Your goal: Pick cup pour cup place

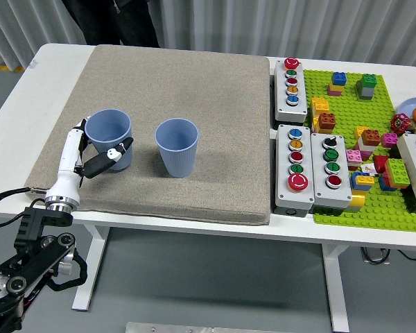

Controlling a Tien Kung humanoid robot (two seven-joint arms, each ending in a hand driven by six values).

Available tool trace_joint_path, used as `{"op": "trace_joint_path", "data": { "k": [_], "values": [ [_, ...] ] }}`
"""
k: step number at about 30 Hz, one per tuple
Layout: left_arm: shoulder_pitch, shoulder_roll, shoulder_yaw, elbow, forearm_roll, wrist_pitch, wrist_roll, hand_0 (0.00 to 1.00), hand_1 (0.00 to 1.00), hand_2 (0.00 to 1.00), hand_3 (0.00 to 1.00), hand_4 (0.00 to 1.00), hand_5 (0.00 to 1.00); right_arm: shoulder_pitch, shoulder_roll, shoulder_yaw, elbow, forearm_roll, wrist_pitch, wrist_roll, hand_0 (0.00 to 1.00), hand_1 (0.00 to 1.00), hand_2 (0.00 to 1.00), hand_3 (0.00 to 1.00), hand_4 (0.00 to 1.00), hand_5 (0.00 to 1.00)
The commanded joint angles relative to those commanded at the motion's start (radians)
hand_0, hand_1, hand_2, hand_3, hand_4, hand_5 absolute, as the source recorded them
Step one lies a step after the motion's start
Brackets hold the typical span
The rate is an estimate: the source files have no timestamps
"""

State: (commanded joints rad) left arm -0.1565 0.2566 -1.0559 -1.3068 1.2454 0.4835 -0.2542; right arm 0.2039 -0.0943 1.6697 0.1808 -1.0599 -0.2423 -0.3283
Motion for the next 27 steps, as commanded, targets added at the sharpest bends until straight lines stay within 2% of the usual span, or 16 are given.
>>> {"op": "trace_joint_path", "data": {
  "k": [6, 7, 8, 11, 14, 15, 17, 21, 27],
  "values": [
    [-0.007, 0.019, 0.002, -0.053, 0.088, 0.016, 0.030, 0.611, 0.623, 0.831, 0.707, 0.825, 0.348, -0.001, 0.000, 0.000, 0.000, 0.001, -0.001, 0.000, 0.702, 0.629, 0.558, 0.568, 0.002, 0.038],
    [-0.011, 0.027, 0.005, -0.066, 0.109, 0.024, 0.045, 0.611, 0.623, 0.831, 0.707, 0.825, 0.348, -0.001, -0.001, -0.001, 0.000, 0.002, -0.001, 0.001, 0.702, 0.629, 0.558, 0.568, 0.002, 0.038],
    [-0.016, 0.037, 0.008, -0.081, 0.139, 0.029, 0.062, 0.597, 0.620, 0.828, 0.700, 0.785, 0.267, -0.002, -0.001, -0.001, 0.000, 0.003, -0.002, 0.001, 0.702, 0.629, 0.558, 0.568, 0.002, 0.037],
    [-0.028, 0.064, 0.012, -0.113, 0.198, 0.029, 0.085, 0.597, 0.620, 0.828, 0.700, 0.785, 0.267, -0.002, -0.002, -0.001, 0.000, 0.004, -0.003, 0.002, 0.702, 0.629, 0.558, 0.568, 0.002, 0.037],
    [-0.050, 0.105, 0.016, -0.153, 0.242, 0.025, 0.110, 0.589, 0.616, 0.816, 0.701, 0.789, 0.292, -0.004, -0.004, -0.002, 0.000, 0.004, -0.004, 0.003, 0.702, 0.629, 0.556, 0.567, 0.002, 0.038],
    [-0.053, 0.110, 0.016, -0.157, 0.248, 0.025, 0.113, 0.589, 0.616, 0.816, 0.701, 0.789, 0.292, -0.004, -0.004, -0.002, 0.000, 0.004, -0.004, 0.003, 0.702, 0.629, 0.556, 0.567, 0.002, 0.038],
    [-0.077, 0.142, 0.028, -0.179, 0.284, 0.018, 0.134, 0.589, 0.616, 0.816, 0.701, 0.789, 0.292, -0.004, -0.006, -0.002, 0.000, 0.006, -0.006, 0.004, 0.702, 0.629, 0.556, 0.567, 0.002, 0.038],
    [-0.114, 0.178, 0.041, -0.194, 0.342, 0.009, 0.161, 0.590, 0.615, 0.820, 0.701, 0.783, 0.289, -0.003, -0.007, -0.001, 0.001, 0.006, -0.007, 0.004, 0.701, 0.630, 0.557, 0.566, 0.002, 0.034],
    [-0.152, 0.206, 0.067, -0.202, 0.409, -0.003, 0.193, 0.590, 0.613, 0.816, 0.699, 0.786, 0.293, 0.001, -0.009, -0.005, 0.001, 0.014, -0.010, 0.004, 0.701, 0.629, 0.557, 0.566, 0.002, 0.032]
  ]
}}
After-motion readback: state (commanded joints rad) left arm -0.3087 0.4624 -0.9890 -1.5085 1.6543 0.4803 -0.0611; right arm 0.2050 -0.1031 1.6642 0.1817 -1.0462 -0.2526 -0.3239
